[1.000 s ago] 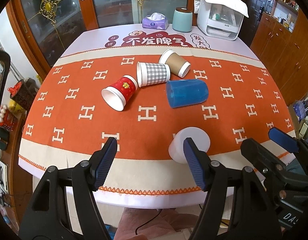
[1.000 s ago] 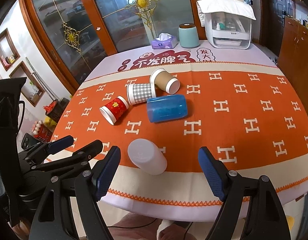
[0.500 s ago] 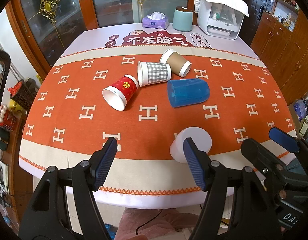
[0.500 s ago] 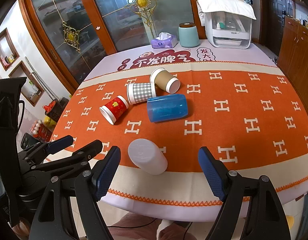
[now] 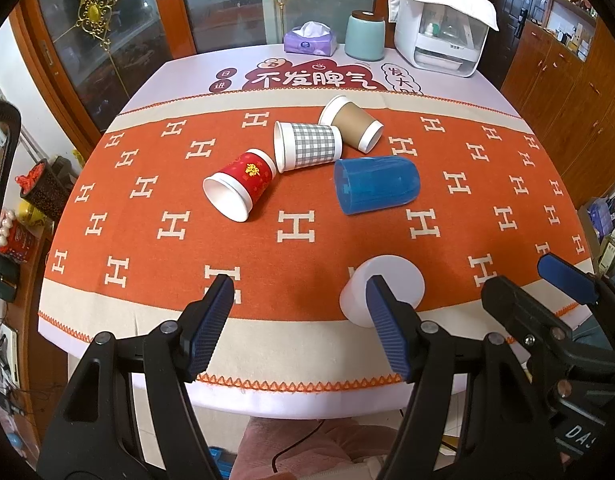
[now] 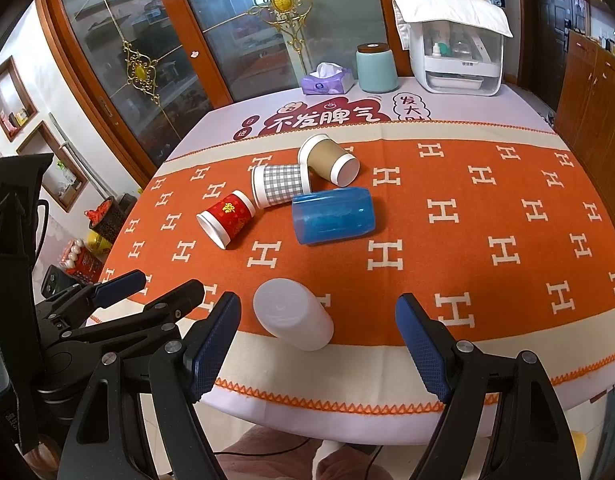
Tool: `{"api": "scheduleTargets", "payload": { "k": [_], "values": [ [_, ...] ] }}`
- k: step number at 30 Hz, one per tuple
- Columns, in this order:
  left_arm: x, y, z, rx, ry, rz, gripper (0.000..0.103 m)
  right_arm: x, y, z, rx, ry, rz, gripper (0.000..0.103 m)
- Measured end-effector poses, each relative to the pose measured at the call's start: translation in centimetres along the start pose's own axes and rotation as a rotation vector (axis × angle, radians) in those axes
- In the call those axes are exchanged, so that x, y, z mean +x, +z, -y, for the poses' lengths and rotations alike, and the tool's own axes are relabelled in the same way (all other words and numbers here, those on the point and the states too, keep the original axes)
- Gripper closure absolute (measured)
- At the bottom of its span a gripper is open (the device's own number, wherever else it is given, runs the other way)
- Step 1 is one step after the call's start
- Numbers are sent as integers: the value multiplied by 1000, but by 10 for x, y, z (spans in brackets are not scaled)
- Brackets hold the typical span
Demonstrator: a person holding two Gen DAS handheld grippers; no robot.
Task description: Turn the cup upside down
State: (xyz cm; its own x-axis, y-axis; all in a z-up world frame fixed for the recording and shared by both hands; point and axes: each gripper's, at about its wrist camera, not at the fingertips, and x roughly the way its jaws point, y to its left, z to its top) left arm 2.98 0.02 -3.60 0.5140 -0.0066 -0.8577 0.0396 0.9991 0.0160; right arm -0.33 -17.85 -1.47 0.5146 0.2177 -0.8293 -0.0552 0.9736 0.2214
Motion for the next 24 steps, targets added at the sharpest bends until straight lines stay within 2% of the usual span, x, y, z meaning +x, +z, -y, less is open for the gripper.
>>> {"api": "scheduleTargets", "payload": {
  "k": [24],
  "values": [
    [4,-7,-10,1,2,-5,37,5,-2,2,2,2,-9,22]
  ]
}}
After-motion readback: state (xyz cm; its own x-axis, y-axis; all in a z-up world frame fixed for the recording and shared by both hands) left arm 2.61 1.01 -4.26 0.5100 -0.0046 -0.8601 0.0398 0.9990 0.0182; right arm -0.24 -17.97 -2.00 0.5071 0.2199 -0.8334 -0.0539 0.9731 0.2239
